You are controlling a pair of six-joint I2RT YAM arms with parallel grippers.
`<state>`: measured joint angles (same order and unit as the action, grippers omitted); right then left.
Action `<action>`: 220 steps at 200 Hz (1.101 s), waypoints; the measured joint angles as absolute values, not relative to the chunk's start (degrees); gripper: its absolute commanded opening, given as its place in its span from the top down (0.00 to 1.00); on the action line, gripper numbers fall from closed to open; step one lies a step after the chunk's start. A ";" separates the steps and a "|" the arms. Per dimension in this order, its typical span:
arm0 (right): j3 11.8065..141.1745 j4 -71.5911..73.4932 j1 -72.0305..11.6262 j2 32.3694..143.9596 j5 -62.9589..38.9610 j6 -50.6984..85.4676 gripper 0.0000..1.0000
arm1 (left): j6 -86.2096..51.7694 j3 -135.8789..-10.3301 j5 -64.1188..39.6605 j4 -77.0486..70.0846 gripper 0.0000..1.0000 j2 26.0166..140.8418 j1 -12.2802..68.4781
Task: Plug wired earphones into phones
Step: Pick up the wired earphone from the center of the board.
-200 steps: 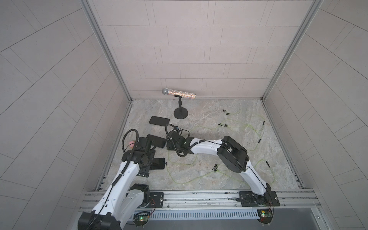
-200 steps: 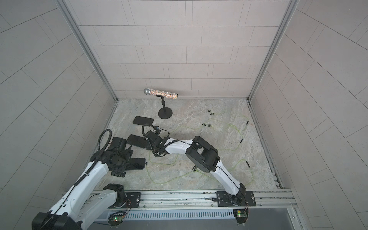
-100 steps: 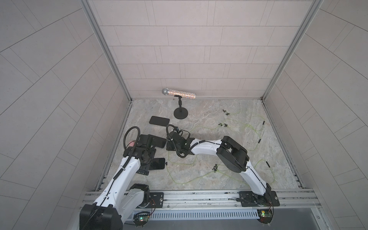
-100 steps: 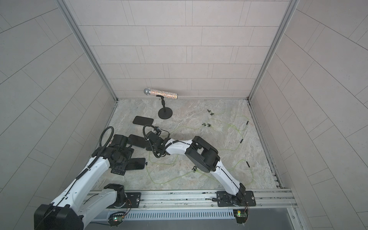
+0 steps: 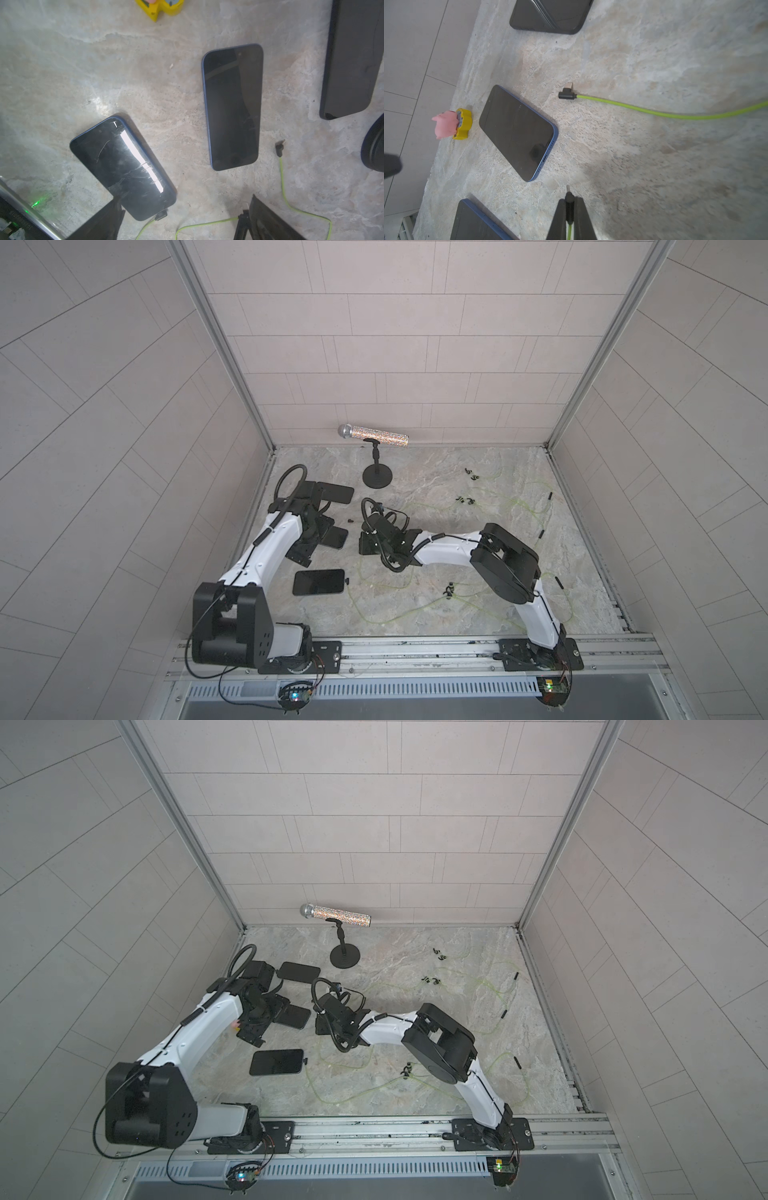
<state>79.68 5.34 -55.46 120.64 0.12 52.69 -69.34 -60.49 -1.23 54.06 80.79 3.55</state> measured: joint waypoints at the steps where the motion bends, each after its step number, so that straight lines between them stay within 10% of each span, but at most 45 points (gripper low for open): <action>1: 79.64 5.39 -55.46 120.60 0.12 52.62 0.98 | -69.23 -60.80 -1.43 54.08 0.00 81.12 3.42; 220: 74.19 12.38 -55.27 119.13 -0.97 50.13 0.98 | -68.07 -72.44 -9.61 48.64 0.00 106.10 -3.05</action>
